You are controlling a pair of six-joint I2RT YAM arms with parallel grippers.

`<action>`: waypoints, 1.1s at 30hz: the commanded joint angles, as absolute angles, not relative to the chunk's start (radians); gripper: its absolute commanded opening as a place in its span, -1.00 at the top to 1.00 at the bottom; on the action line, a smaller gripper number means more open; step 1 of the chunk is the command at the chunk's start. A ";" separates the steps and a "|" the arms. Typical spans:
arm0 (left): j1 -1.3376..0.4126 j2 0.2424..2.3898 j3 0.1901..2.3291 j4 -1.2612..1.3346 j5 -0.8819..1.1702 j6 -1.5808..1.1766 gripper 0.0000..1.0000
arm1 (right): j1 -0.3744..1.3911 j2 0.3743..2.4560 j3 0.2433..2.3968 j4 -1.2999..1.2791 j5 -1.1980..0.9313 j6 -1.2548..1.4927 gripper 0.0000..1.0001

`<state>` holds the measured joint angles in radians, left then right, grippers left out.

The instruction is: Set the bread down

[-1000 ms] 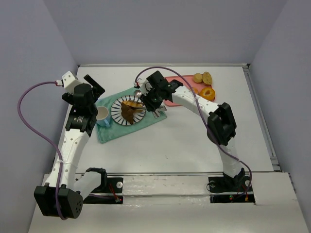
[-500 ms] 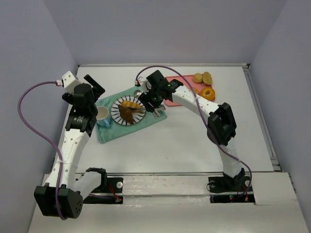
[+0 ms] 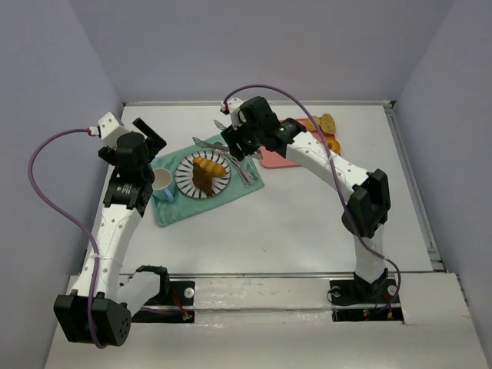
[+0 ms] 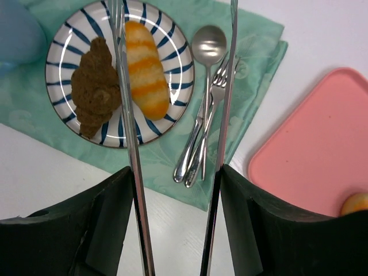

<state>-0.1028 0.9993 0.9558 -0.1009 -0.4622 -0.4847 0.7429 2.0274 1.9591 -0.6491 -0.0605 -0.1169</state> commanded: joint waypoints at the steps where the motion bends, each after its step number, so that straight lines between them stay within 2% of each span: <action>1: -0.097 0.980 0.945 -0.054 -0.465 -0.486 -0.98 | 0.721 1.898 1.948 -0.540 -0.006 -0.045 -0.31; 5: -0.097 0.982 0.945 -0.054 -0.459 -0.485 -0.98 | 0.654 1.823 1.867 -0.532 0.075 0.038 -0.31; 12: -0.097 0.994 0.943 -0.045 -0.445 -0.485 -0.98 | 0.428 1.649 1.553 -0.531 0.173 0.190 -0.30; 16: -0.097 1.005 0.945 -0.044 -0.445 -0.485 -0.98 | 0.361 1.586 1.451 -0.535 0.178 0.216 -0.30; 33: -0.097 1.025 0.951 -0.046 -0.446 -0.486 -0.98 | 0.316 1.678 1.434 -0.534 0.144 0.186 -0.30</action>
<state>-0.1028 1.0313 0.9558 -0.0933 -0.4377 -0.4847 0.3271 1.6596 1.4052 -0.5716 0.1562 0.1875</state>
